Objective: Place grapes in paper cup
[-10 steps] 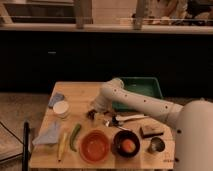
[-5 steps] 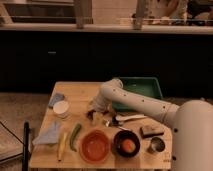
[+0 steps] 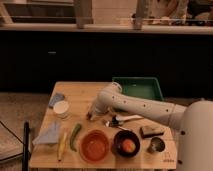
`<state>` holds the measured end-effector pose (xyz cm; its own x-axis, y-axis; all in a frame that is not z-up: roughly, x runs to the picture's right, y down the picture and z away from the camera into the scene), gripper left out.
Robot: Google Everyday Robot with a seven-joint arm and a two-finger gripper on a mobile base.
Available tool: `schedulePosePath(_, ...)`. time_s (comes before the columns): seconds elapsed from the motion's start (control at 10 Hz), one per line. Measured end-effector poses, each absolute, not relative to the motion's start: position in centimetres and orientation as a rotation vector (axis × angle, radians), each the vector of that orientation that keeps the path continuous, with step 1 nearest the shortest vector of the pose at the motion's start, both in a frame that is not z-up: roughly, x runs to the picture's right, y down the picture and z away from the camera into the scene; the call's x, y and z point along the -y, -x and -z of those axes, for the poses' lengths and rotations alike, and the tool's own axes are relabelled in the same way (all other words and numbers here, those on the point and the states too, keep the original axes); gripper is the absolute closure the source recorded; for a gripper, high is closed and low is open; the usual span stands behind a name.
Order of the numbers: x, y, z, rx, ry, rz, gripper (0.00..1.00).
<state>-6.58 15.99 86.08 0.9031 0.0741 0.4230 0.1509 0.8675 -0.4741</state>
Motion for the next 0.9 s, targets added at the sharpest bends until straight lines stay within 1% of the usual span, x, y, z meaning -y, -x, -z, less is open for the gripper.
schedulePosePath(0.1, -16.0, 6.7, -86.0, 0.45, 0.519, 0.045, 0.9)
schedulePosePath(0.2, -16.0, 6.7, -85.9, 0.463, 0.519, 0.056, 0.99)
schedulePosePath(0.6, -16.0, 6.8, -86.0, 0.518, 0.546, 0.085, 1.0)
schedulePosePath(0.9, -14.6, 6.8, -84.8, 0.555, 0.544, 0.117, 1.0)
